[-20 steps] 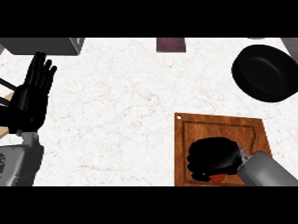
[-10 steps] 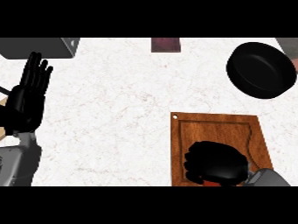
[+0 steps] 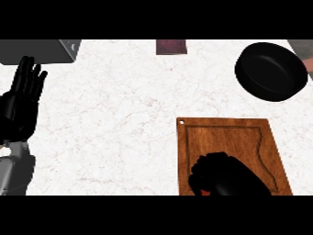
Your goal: Pick the bell pepper from the cutting board and place it in the pot
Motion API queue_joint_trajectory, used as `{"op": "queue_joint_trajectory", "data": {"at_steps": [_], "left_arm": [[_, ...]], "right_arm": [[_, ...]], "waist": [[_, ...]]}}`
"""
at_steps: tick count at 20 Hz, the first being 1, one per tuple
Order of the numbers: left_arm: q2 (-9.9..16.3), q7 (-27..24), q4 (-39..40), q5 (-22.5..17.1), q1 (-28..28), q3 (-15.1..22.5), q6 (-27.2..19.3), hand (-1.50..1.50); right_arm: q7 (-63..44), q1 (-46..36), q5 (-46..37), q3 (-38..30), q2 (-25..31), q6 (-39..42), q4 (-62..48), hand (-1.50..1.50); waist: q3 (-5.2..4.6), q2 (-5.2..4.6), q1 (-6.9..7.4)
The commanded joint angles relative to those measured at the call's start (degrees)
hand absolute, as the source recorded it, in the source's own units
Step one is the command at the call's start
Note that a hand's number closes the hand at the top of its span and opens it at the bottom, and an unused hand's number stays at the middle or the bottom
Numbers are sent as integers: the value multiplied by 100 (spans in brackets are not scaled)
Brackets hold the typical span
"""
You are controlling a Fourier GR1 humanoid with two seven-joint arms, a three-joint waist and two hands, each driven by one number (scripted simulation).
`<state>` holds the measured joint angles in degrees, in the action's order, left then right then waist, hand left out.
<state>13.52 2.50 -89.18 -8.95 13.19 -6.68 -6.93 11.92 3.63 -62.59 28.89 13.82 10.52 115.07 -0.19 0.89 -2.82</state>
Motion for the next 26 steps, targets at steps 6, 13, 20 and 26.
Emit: {"op": "queue_joint_trajectory", "data": {"at_steps": [6, 13, 20, 26], "left_arm": [[-247, -29, 26, 109, 124, 237, -60, 0], [-101, -94, 275, 64, 370, 87, 98, 0], [-186, -136, 365, 81, 383, 47, 63, 0], [-364, 0, 129, 163, 325, 253, -1, 0]], "right_arm": [[-1564, 57, 536, -1560, -520, 380, 2315, 150], [-1428, -1388, 1942, -4181, -64, 740, 1246, 150], [-703, -2349, 2347, -5325, 1159, 864, -1039, 150], [99, -3408, 2379, -5671, 1900, 439, -3395, 150]], "waist": [[18, -74, 152], [23, -108, 249], [21, -117, 301], [23, -124, 394]]}}
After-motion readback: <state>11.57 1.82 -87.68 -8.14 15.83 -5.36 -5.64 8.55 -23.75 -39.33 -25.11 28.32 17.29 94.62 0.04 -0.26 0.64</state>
